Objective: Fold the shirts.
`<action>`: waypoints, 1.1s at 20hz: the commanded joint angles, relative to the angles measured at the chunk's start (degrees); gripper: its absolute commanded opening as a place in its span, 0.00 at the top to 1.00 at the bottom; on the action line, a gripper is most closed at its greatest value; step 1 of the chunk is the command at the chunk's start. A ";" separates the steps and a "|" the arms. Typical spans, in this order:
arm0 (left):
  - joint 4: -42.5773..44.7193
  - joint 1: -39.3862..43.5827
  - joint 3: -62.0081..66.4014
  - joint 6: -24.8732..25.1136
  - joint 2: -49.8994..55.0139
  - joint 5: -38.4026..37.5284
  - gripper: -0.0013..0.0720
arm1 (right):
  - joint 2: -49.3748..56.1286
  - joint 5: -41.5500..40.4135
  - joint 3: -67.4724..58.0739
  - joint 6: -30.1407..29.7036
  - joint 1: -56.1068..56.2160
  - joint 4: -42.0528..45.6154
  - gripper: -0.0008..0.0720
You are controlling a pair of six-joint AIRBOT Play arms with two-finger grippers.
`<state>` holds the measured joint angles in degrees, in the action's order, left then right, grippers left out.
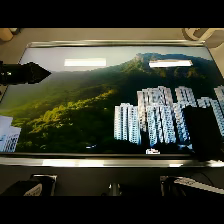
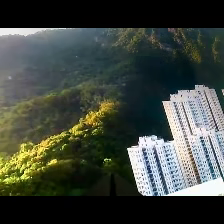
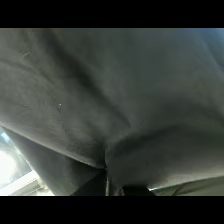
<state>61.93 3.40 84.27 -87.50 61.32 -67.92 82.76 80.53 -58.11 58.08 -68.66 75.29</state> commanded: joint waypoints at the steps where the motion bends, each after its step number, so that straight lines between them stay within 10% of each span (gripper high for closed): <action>1: 0.02 0.04 -0.02 0.04 -0.02 0.15 0.95 | -1.66 -2.25 3.06 0.83 -0.07 1.05 0.95; 4: 0.00 0.04 -0.02 0.04 -0.02 0.20 0.95 | -2.56 -3.91 -0.59 -2.14 -0.07 0.04 0.27; 11: 6.01 1.97 2.03 2.73 2.80 1.22 0.96 | -2.89 -2.03 -41.09 -4.72 3.48 -0.37 0.26; 16: 44.26 12.17 12.33 -5.44 16.39 -4.96 0.95 | -2.08 7.82 -47.67 -2.58 29.40 4.31 0.26; 17: 43.50 12.41 12.31 -6.88 18.75 -7.91 0.81 | -1.31 11.78 -45.97 -1.29 35.39 6.86 0.26; 19: 34.05 11.85 11.04 -5.92 23.37 -20.50 0.12 | -0.85 16.02 -39.52 -1.09 45.22 4.24 0.21; 22: 27.80 11.32 3.65 -5.57 21.79 -19.37 0.15 | -1.81 16.06 -29.20 -0.46 54.60 3.34 0.20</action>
<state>92.68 14.48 91.83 -92.12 82.02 -83.53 81.36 93.43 -94.32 56.42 -24.18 78.41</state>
